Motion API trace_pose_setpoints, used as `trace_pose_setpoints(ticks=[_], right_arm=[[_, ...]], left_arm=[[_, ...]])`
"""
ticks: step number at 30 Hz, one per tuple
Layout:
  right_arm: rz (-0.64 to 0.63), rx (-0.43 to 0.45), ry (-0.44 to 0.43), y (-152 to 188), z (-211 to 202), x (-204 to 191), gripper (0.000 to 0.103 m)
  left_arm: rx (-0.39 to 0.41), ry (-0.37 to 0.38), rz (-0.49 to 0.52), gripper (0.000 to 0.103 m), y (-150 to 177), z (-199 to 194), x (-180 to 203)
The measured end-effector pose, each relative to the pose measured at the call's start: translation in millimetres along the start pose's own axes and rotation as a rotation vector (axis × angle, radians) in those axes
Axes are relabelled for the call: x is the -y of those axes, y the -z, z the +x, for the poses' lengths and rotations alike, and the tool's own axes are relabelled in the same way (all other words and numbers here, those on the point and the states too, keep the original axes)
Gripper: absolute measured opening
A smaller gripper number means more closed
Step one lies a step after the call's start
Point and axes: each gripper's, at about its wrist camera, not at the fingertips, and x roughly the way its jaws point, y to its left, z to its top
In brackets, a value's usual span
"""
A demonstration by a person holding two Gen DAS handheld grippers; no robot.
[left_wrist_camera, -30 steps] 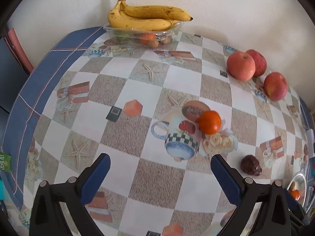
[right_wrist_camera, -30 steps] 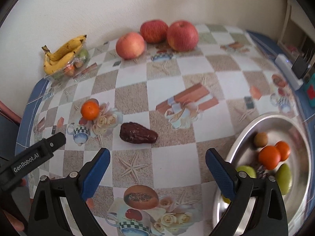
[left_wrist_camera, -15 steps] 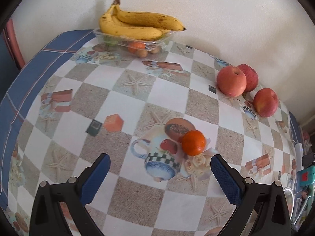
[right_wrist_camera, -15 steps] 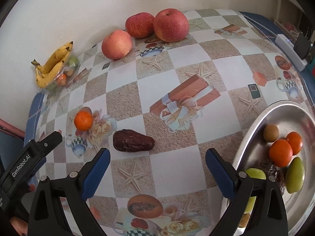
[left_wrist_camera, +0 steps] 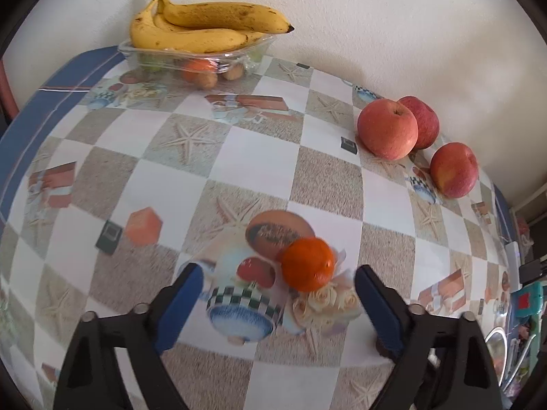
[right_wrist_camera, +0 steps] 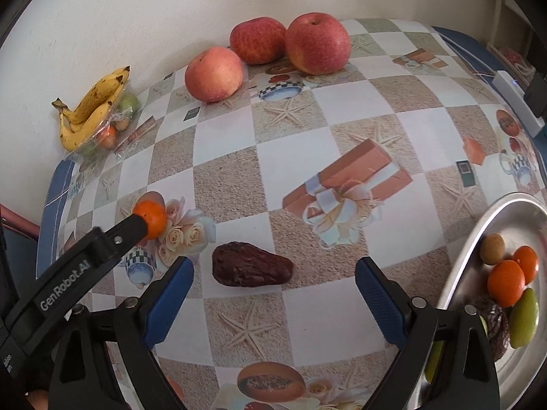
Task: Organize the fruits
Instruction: 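Grasp a small orange with the left gripper while the right gripper grasps a dark date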
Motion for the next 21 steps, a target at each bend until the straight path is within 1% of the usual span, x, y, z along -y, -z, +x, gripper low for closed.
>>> trace_pose_setpoints(ticks=[2,4,5,6,7,8,9,10,11,12,16,18,20,21], right_arm=[[-0.008,-0.008,-0.004,0,4,-3,0.088],[-0.016,-0.016,-0.009,-1,8,-6,0.087],[-0.017,-0.021,-0.011,-1,10,-8,0.085],[-0.018,-0.026,-0.012,-1,12,-9,0.083],[-0.017,-0.029,-0.013,-1,14,-9,0.078],[-0.017,-0.033,-0.014,-2,15,-10,0.073],[-0.016,-0.038,-0.016,-2,16,-10,0.073],[-0.015,-0.042,-0.018,-2,18,-11,0.072],[-0.013,-0.044,-0.021,-2,18,-10,0.072],[-0.011,-0.045,-0.021,-2,18,-10,0.072],[0.004,-0.053,-0.024,-3,20,-8,0.070],[0.005,-0.051,-0.021,-3,20,-8,0.065],[0.008,-0.054,-0.037,-2,20,-8,0.058],[0.012,-0.058,-0.047,-2,19,-8,0.058]], left_arm=[[0.003,0.023,-0.007,0.087,-3,4,0],[0.007,0.038,-0.005,0.085,-4,7,1],[0.006,0.052,0.000,0.077,-5,9,4],[0.000,0.062,0.002,0.074,-5,10,5],[-0.006,0.069,0.000,0.069,-5,12,6],[-0.010,0.078,-0.004,0.060,-5,13,6],[-0.014,0.084,-0.007,0.055,-5,15,6],[-0.018,0.086,-0.008,0.046,-4,15,7],[-0.021,0.087,-0.009,0.040,-3,16,6],[-0.022,0.098,-0.012,0.038,-3,16,6],[-0.034,0.099,-0.030,0.037,-1,14,3],[-0.048,0.096,-0.043,0.036,0,12,2],[-0.063,0.087,-0.055,0.036,3,10,0],[-0.072,0.082,-0.062,0.036,5,9,-1]])
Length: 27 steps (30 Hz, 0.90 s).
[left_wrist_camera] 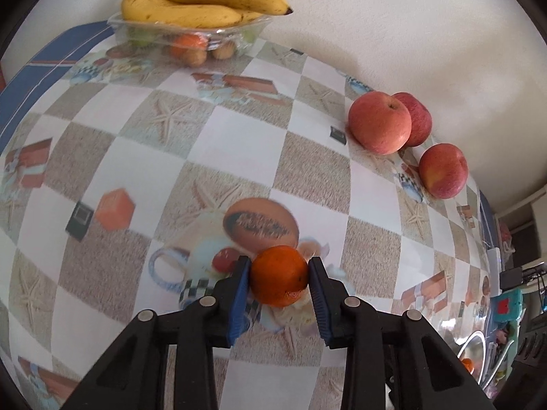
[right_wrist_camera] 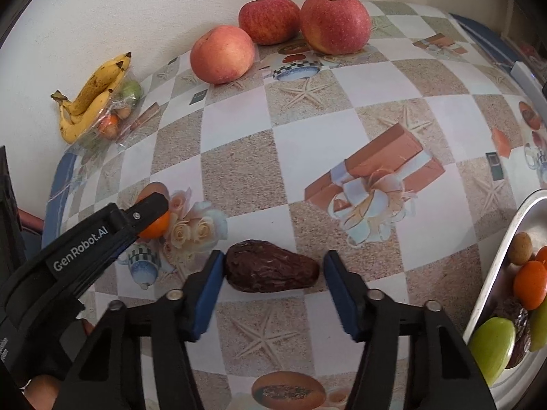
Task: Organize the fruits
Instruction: 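Grasp a small orange with the left gripper while the right gripper grasps a dark date, then carry the orange and date over the steel plate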
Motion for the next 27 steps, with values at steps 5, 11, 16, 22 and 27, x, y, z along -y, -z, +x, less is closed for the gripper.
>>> trace_pose_setpoints(ticks=[5,11,16,22,27], right_arm=[[0.014,-0.003,-0.004,4,-5,2,0.058],[0.002,0.021,0.012,12,-26,4,0.058],[-0.010,0.038,0.037,23,-46,11,0.058],[-0.031,0.059,0.055,38,-71,18,0.058],[-0.050,0.079,0.066,51,-90,22,0.058]], left_arm=[[-0.035,0.004,-0.046,0.036,9,-9,-3],[-0.051,0.047,-0.106,0.036,27,-28,-2],[-0.034,0.035,-0.097,0.036,43,-52,-2],[-0.033,-0.001,-0.084,0.036,65,-70,-5],[-0.028,-0.016,-0.072,0.036,81,-83,-3]])
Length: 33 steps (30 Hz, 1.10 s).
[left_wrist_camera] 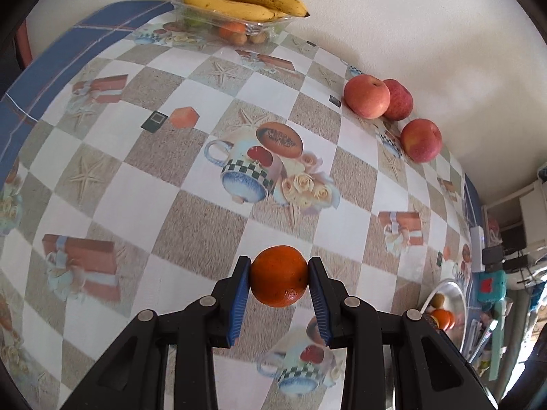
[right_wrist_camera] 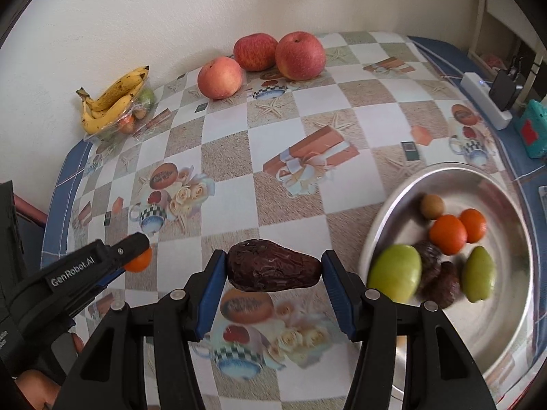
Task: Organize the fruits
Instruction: 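Carry the orange and date over the steel plate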
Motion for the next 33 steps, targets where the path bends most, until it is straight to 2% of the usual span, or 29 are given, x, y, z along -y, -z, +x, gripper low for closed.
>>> trace_pose_setpoints(ticks=[11,20,28,33], right_arm=[[-0.031,0.006,0.032,31,-21,19,0.058],[-0.024,-0.007,0.040,43,-25,35,0.058],[-0.008,-0.018,0.036,40,-21,39,0.058],[-0.008,-0.015,0.052,38,-21,40,0.058]], left_arm=[[0.010,0.000,0.023,0.036,26,-19,6],[0.003,-0.025,0.065,0.036,32,-15,14],[-0.005,0.004,0.098,0.036,34,-16,27],[-0.009,0.048,0.148,0.036,41,-20,47]])
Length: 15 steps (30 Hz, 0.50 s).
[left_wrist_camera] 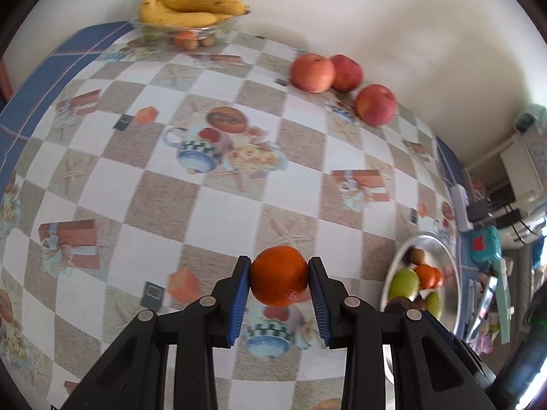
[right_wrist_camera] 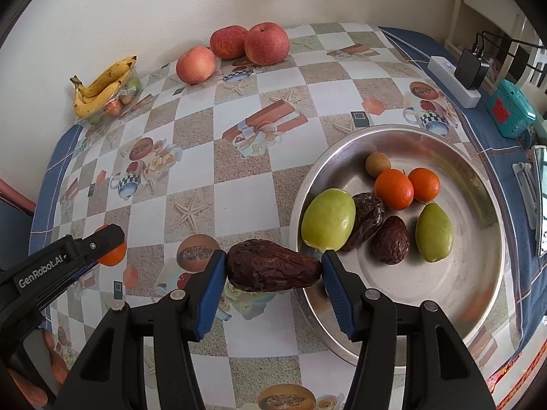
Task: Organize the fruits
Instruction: 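Carry the orange and date over the steel plate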
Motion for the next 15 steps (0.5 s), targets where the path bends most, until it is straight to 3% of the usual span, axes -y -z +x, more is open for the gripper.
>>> trace_pose_setpoints(ticks=[8,15], right_arm=[[0.050,0.008,0.043,-3,-4,25,0.058],[0.153,0.006,0.079,-2,-10,77,0.059]], left_arm=[[-0.016,0.046,0.150,0.036,19,5,53],[-0.075,0.125,0.294,0.036,49,22,110]])
